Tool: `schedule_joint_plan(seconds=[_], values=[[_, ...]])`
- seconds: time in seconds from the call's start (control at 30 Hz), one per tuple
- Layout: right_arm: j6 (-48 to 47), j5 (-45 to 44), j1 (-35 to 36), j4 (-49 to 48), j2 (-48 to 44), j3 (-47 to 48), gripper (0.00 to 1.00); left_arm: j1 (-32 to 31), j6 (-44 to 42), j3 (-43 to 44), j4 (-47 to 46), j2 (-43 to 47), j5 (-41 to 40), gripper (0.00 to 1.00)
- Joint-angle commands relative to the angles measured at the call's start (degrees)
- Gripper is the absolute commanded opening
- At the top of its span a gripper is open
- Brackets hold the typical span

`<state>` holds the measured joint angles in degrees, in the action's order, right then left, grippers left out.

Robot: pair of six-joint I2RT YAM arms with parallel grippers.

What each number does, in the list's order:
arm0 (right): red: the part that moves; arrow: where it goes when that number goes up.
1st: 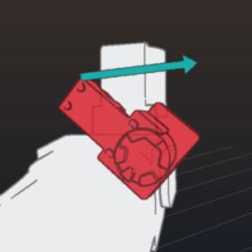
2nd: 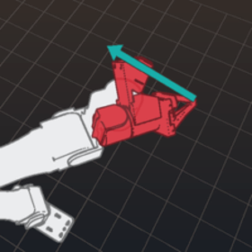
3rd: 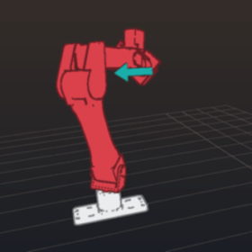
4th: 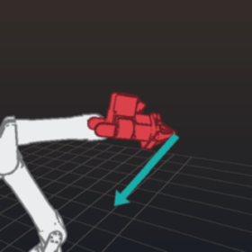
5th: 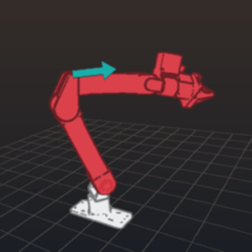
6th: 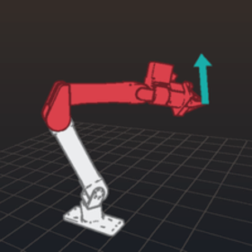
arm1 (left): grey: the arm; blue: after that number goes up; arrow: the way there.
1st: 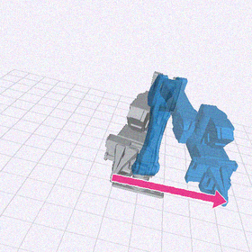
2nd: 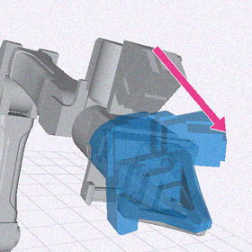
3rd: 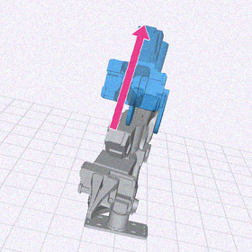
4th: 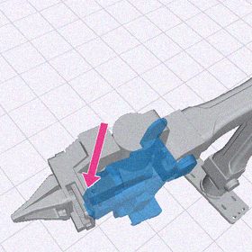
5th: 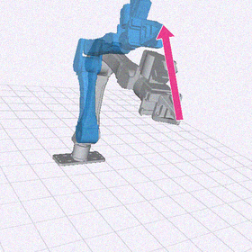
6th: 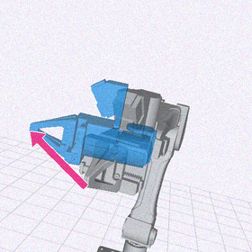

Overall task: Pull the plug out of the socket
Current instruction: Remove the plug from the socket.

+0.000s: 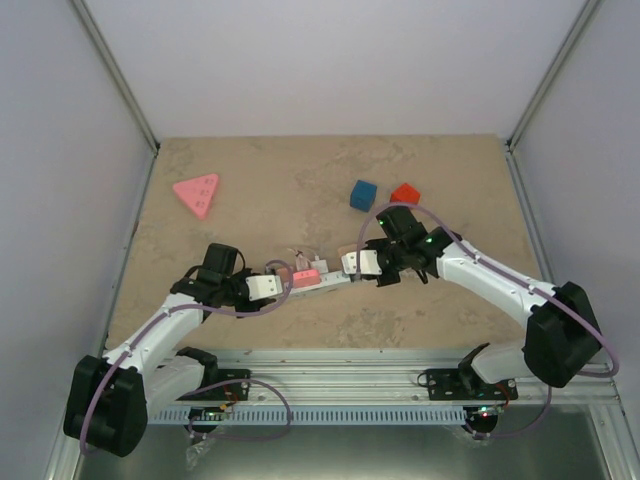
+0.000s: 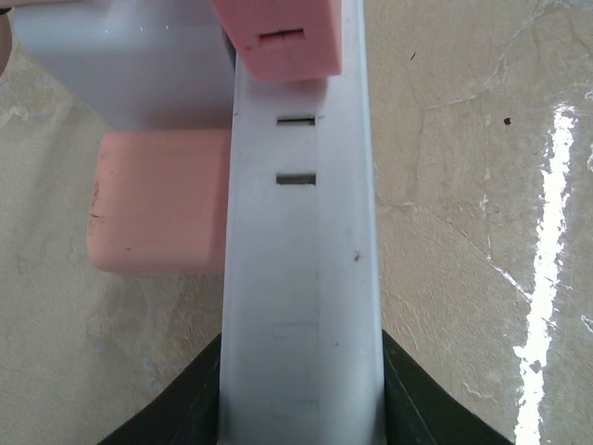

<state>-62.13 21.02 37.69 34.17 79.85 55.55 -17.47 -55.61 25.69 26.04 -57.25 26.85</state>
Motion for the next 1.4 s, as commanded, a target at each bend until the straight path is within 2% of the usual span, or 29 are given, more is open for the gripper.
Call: schedule_joint_plan(seconds=[0.0,0.23,0.5,0.73,0.93,1.1,1.27,1.37], values=[[0.7,-5.2,1.4,1.6,0.9,2.8,0.01,0.5,0.2,0.0,-1.8,0.9,0.2,0.0],[1.0,-1.2,0.7,6.9,3.8,8.2,0.01,0.5,0.1,0.0,-1.7,1.0,0.2,0.0],[-0.3,9.0,-6.6,8.6,3.0,8.9,0.0,0.6,0.0,-0.2,-1.9,1.1,0.3,0.0],[-0.2,4.7,-6.7,2.4,-0.1,2.5,0.01,0.7,0.2,-0.2,-2.0,1.3,0.2,0.0],[-0.7,-2.9,-2.1,-2.1,-2.1,-1.4,0.01,0.8,0.3,-0.3,-2.2,1.2,0.0,0.0],[0.3,-5.4,1.3,-1.0,-1.2,0.5,0.01,0.8,0.3,-0.2,-2.1,1.2,0.0,0.0],[0.6,0.3,1.4,6.8,2.0,7.1,0.01,0.8,0.3,-0.3,-2.1,1.2,0.0,0.0],[0.2,1.6,0.7,8.2,2.5,8.3,0.01,0.8,0.2,-0.2,-2.1,1.3,0.1,0.0]])
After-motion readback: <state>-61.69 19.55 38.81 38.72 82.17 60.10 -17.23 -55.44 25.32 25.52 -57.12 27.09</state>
